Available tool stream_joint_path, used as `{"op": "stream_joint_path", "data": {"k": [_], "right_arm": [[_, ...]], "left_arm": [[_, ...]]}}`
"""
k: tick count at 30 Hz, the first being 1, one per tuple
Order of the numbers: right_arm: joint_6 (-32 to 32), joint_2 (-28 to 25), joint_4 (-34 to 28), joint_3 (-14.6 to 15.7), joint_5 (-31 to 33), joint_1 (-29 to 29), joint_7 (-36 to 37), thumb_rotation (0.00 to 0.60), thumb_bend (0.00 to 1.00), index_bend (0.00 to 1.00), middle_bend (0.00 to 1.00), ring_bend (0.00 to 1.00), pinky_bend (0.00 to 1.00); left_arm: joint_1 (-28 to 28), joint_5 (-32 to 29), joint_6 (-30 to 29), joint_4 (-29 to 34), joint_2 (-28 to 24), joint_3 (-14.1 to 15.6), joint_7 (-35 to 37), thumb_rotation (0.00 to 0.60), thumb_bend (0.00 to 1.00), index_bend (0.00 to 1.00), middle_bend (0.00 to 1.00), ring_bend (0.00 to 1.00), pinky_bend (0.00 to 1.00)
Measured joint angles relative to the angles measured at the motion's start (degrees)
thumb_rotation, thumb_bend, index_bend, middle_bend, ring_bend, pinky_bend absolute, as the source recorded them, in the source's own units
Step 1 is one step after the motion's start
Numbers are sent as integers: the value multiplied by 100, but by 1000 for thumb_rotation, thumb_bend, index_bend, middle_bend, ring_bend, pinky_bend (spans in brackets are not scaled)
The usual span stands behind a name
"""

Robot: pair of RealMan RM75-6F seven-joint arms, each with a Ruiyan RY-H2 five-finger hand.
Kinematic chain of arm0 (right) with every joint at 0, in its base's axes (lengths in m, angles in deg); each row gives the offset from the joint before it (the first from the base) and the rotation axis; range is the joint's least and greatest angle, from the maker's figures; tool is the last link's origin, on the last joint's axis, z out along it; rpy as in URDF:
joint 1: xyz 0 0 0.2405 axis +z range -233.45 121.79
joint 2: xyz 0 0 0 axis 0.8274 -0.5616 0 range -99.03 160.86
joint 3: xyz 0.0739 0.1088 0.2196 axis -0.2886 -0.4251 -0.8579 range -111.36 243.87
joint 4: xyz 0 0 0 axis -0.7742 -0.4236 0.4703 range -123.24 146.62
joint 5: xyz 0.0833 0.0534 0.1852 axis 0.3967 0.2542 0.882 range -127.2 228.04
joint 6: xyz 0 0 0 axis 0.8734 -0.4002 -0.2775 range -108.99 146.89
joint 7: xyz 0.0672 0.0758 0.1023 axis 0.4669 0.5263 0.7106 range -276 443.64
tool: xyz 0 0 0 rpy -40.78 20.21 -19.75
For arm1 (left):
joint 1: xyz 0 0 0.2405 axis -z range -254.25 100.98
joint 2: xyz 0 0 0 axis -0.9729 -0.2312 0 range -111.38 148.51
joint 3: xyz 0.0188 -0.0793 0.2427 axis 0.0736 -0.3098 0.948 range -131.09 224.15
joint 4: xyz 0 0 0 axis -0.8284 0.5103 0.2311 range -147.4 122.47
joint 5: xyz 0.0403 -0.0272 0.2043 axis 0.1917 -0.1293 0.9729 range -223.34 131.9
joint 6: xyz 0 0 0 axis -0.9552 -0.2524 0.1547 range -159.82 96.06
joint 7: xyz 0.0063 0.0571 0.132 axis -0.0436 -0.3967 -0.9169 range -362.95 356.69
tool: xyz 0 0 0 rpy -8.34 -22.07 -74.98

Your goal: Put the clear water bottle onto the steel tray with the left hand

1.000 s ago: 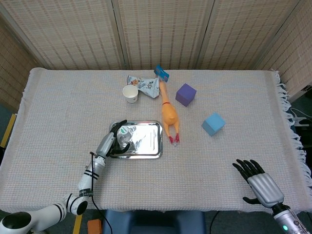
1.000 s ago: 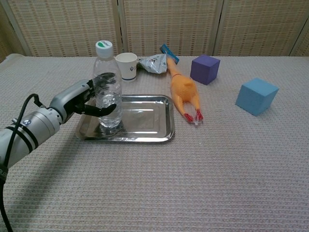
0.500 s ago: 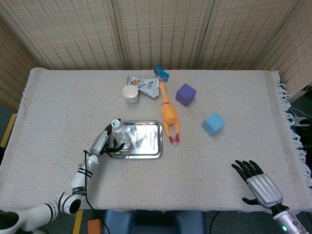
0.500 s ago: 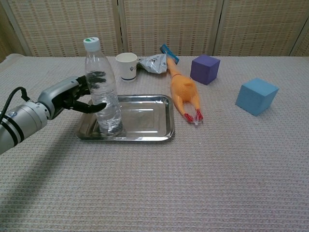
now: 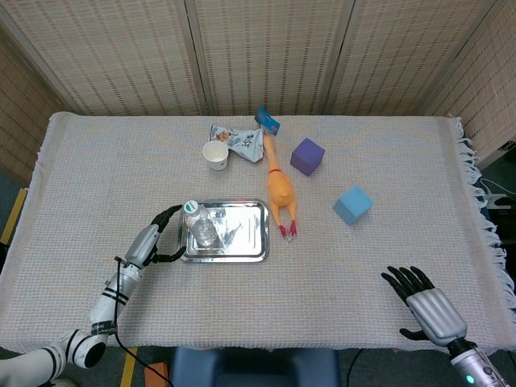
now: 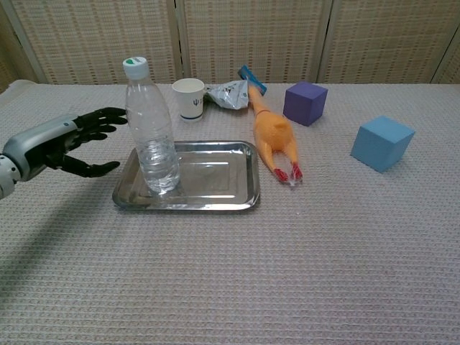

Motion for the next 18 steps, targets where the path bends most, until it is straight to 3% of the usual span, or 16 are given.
{"op": "stream_joint_path", "data": {"k": [7,14,18], "right_arm": [[-241,-28,-29,53,-164,-91,-7,600,21,0,0,0,0],[-740,-37,-108,-31,-82,-359,-205,600,20,0,0,0,0],[-930,-67,-148,-56,-94,-481,-203,600,20,0,0,0,0]], "left_arm": [[-579,315,-909,98,-577,343,-731,600,346,0,0,0,0],[-1614,528,-2371,-218,-1025,683,-2086,600,347,0,0,0,0],[-1894,711,-2628,-5,-1451,890,-1998,600,346,0,0,0,0]]}}
